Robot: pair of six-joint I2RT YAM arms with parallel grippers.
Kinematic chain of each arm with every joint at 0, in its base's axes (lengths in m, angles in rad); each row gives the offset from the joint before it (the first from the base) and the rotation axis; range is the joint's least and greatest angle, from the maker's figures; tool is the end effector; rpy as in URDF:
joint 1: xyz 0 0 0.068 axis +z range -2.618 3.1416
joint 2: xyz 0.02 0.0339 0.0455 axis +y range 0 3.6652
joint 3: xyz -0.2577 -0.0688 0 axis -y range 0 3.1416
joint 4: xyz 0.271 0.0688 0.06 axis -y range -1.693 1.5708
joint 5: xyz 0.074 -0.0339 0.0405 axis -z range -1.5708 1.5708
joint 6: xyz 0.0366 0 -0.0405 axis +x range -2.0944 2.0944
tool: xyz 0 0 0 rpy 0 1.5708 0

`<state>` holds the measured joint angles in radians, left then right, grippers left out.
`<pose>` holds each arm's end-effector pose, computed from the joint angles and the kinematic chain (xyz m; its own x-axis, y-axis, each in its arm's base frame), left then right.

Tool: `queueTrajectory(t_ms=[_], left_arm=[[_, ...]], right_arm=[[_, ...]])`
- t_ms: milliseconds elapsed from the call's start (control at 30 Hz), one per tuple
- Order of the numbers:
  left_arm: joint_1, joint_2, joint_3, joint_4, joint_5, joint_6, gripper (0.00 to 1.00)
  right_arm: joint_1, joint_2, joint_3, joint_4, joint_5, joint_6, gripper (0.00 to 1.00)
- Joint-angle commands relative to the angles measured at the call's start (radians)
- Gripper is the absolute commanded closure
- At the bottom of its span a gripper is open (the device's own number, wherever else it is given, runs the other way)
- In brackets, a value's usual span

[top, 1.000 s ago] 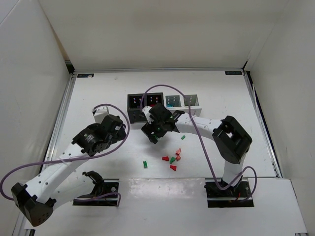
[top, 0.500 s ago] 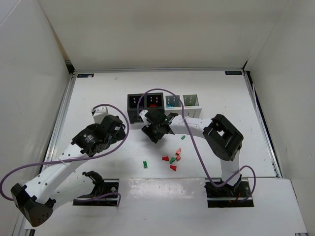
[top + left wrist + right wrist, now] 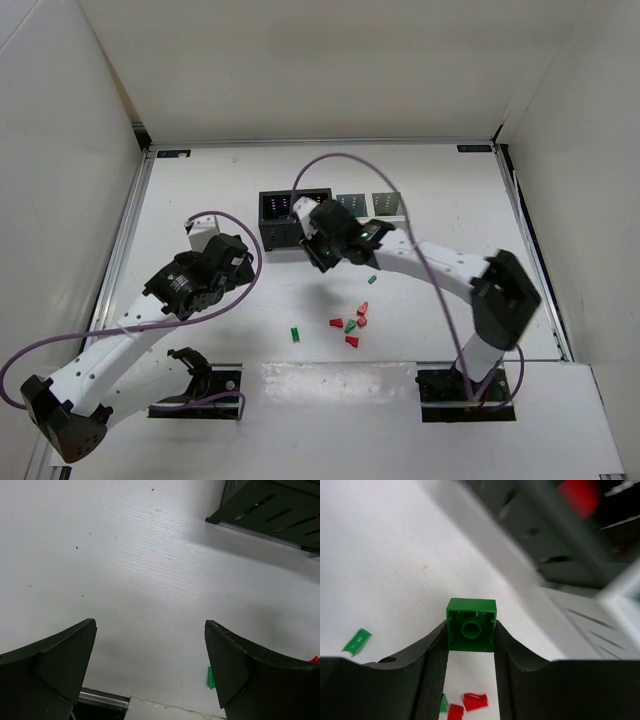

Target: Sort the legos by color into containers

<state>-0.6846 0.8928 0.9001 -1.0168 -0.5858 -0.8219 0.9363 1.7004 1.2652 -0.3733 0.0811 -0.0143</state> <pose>0.1558 -0.1010 0.2877 -0.6655 -0.2446 -0.7052 -0.2768 0.9583 -0.0712 0.2399 0.3209 0.2293 -0.4177 -0.5915 -0.6897 -0.7756 0.6275 -0.0685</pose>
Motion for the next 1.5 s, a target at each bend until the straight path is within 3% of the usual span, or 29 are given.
queueTrajectory(t_ms=[0, 300, 533, 700, 733, 767, 867, 1000, 1133, 1267, 1467], left_arm=[[0.002, 0.029, 0.011, 0.062, 0.015, 0.035, 0.00], [0.000, 0.124, 0.025, 0.132, 0.142, 0.107, 0.00], [-0.019, 0.196, -0.009, 0.139, 0.268, 0.115, 0.00], [-0.079, 0.248, -0.030, 0.132, 0.316, 0.109, 0.01], [-0.096, 0.256, -0.038, 0.129, 0.320, 0.112, 0.01], [-0.114, 0.264, -0.038, 0.130, 0.331, 0.122, 0.03], [-0.147, 0.301, -0.017, 0.113, 0.340, 0.127, 0.03], [-0.200, 0.327, -0.012, 0.141, 0.346, 0.138, 0.03], [-0.224, 0.339, -0.043, 0.221, 0.429, 0.168, 0.03], [-0.233, 0.365, -0.116, 0.326, 0.523, 0.201, 0.11], [-0.243, 0.380, -0.190, 0.434, 0.662, 0.240, 0.12]], right_arm=[[-0.094, -0.177, 0.036, -0.062, 0.062, 0.008, 0.68], [-0.362, -0.219, 0.118, -0.154, 0.123, 0.056, 0.68], [-0.435, -0.119, 0.181, -0.203, 0.191, 0.108, 0.68], [-0.450, -0.073, 0.233, -0.225, 0.190, 0.120, 0.51], [-0.450, -0.070, 0.240, -0.239, 0.193, 0.120, 0.39], [-0.449, -0.059, 0.249, -0.254, 0.203, 0.122, 0.33], [-0.433, -0.053, 0.264, -0.269, 0.230, 0.123, 0.23], [-0.407, -0.087, 0.250, -0.276, 0.276, 0.131, 0.23], [-0.401, -0.204, 0.185, -0.253, 0.307, 0.183, 0.22], [-0.444, -0.292, 0.096, -0.230, 0.279, 0.208, 0.20], [-0.453, -0.335, 0.057, -0.233, 0.269, 0.220, 0.20]])
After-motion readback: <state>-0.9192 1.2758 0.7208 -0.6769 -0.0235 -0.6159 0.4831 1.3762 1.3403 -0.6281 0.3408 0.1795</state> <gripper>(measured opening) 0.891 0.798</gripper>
